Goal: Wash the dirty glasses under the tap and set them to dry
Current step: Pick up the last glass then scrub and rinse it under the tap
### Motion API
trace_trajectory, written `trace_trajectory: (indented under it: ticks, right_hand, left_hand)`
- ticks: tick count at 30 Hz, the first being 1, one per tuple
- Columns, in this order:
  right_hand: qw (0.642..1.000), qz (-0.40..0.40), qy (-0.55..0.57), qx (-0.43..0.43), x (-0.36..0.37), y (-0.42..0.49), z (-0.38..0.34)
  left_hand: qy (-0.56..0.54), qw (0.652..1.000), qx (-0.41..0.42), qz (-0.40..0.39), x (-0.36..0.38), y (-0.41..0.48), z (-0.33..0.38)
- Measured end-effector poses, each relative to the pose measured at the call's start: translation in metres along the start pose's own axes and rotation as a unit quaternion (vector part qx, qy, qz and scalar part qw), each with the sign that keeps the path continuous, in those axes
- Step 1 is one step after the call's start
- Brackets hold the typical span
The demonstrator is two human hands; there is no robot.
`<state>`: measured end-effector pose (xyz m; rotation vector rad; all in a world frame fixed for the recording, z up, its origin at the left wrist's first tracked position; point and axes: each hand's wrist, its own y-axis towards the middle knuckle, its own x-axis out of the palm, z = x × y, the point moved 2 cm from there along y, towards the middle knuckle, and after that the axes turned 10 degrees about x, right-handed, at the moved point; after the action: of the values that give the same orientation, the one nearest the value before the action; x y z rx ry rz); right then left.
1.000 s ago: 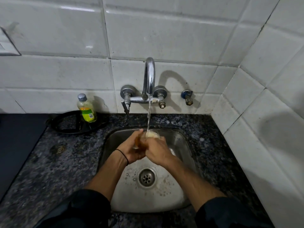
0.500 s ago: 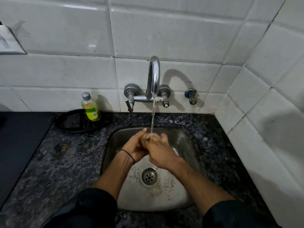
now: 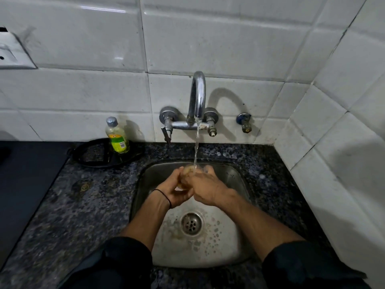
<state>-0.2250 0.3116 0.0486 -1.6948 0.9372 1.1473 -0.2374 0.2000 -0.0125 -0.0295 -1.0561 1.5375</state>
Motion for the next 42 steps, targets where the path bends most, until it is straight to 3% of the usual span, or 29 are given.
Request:
trace_trajectory:
  ticks: [4,7,9,13,14,16,18,20,21,22,24,26,27,28,29,31,32,33,35,36,38,40,41,42]
  right_hand:
    - [0.999,-0.04,-0.012,0.018,0.001,0.009,0.0]
    - [0.972,-0.054,0.173,0.151,-0.002,0.015,-0.009]
    - [0.96,-0.045,0.202,0.19,-0.003,0.018,-0.011]
    - [0.98,-0.165,0.021,0.109,0.005,0.005,-0.015]
    - [0.981,-0.166,-0.046,0.089,0.008,0.001,-0.013]
    - [0.987,-0.095,-0.125,0.026,0.008,-0.001,-0.012]
    - [0.993,-0.052,-0.107,0.009,0.013,0.005,-0.013]
    - [0.997,-0.04,0.04,0.05,0.018,0.014,-0.016]
    - [0.982,-0.029,0.166,0.087,0.018,0.015,-0.018]
    - [0.941,-0.033,0.312,0.125,0.017,0.014,-0.019]
    - [0.8,-0.054,0.567,0.188,0.016,0.011,-0.016]
    - [0.654,-0.065,0.723,0.214,0.025,0.009,-0.012]
    - [0.633,-0.072,0.741,0.211,0.03,0.007,-0.015]
    - [0.661,-0.073,0.721,0.194,0.033,0.005,-0.02]
    - [0.743,-0.056,0.645,0.169,0.035,0.003,-0.023]
    - [0.938,0.003,0.339,0.064,0.041,0.004,-0.019]
    - [0.988,0.035,0.145,0.023,0.043,0.005,-0.011]
    - [0.998,0.058,-0.022,-0.008,0.041,0.003,-0.004]
    - [0.956,0.08,-0.276,-0.06,0.041,0.002,0.01]
    - [0.933,0.073,-0.347,-0.052,0.039,0.0,0.013]
    - [0.949,0.076,-0.305,-0.015,0.046,0.002,0.012]
    - [0.995,0.088,-0.036,0.038,0.053,0.002,0.001]
    - [0.987,0.069,0.135,0.059,0.057,0.003,-0.004]
    - [0.949,0.021,0.304,0.085,0.057,0.001,-0.01]
  left_hand:
    - [-0.053,0.998,0.019,0.012,0.004,0.0,-0.002]
    - [-0.065,0.998,0.021,0.001,0.009,-0.005,-0.007]
    - [-0.067,0.997,0.021,-0.01,0.007,-0.004,-0.011]
    - [-0.036,0.999,0.001,-0.033,0.001,0.004,-0.007]
    - [-0.021,0.999,0.003,-0.026,0.0,0.006,-0.003]
    - [-0.003,1.0,0.017,-0.025,0.001,0.008,0.003]
    - [-0.02,0.999,0.035,-0.021,0.002,0.011,0.005]
    - [-0.032,0.998,0.059,-0.004,0.003,0.013,0.004]
    - [-0.038,0.997,0.071,0.003,0.002,0.015,0.004]
    - [-0.049,0.996,0.076,0.006,0.002,0.015,0.005]
    - [-0.066,0.994,0.088,-0.009,0.0,0.013,0.006]
    - [-0.058,0.993,0.104,-0.023,-0.003,0.015,0.007]
    - [-0.046,0.993,0.106,-0.028,-0.003,0.015,0.006]
    - [-0.034,0.993,0.105,-0.033,-0.003,0.015,0.005]
    - [-0.022,0.994,0.101,-0.031,-0.002,0.015,0.004]
    - [-0.006,0.995,0.09,-0.034,0.0,0.015,0.004]
    - [-0.003,0.996,0.082,-0.037,0.001,0.014,0.005]
    - [0.006,0.996,0.076,-0.04,0.0,0.015,0.006]
    - [0.036,0.996,0.07,-0.045,0.002,0.015,0.005]
    - [0.049,0.996,0.068,-0.044,0.003,0.015,0.004]
    - [0.054,0.996,0.063,-0.034,0.007,0.017,0.005]
    - [0.044,0.996,0.064,-0.032,0.009,0.021,0.003]
    - [0.032,0.997,0.068,-0.035,0.008,0.021,0.002]
    - [0.02,0.997,0.069,-0.034,0.006,0.022,0.0]
